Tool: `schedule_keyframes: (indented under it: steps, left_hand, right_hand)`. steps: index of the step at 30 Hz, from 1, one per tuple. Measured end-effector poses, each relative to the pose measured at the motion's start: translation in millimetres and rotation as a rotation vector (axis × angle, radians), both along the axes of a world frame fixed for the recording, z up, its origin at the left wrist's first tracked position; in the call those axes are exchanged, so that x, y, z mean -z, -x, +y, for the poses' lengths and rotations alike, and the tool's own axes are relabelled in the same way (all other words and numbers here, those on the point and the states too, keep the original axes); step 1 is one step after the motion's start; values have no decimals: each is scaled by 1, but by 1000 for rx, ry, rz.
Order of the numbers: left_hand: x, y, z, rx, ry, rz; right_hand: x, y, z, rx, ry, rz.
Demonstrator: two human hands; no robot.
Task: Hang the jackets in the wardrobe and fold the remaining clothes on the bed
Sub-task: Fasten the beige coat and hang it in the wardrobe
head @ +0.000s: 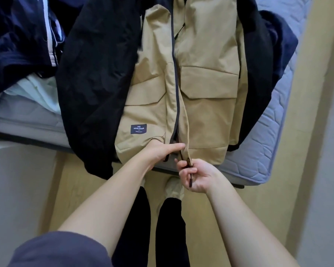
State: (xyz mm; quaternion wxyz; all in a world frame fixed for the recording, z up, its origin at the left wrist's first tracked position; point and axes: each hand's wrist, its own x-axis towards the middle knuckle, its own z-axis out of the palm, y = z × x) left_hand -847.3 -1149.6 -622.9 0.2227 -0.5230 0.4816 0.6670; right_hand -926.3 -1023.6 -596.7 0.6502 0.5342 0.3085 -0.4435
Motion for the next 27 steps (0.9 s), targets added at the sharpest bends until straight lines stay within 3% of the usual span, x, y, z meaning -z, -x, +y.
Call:
schedule_keyframes:
  steps: [5, 8, 15, 21, 23, 27]
  left_hand:
    - [1, 13, 2, 163, 183, -97]
    - [-2, 23, 3, 287, 256, -112]
    - [-4, 24, -2, 343, 279, -139]
    - [-9, 26, -5, 414, 310, -177]
    - [-8, 27, -7, 431, 313, -177]
    - [-6, 20, -14, 354, 234, -131]
  right_hand:
    - [8, 7, 1, -274, 29, 130]
    - [6, 3, 0, -324, 15, 245]
    - [-5, -9, 7, -579, 60, 619]
    - [-9, -22, 12, -814, 139, 804]
    - [-3, -24, 12, -774, 90, 825]
    - [8, -22, 15, -390, -6, 681]
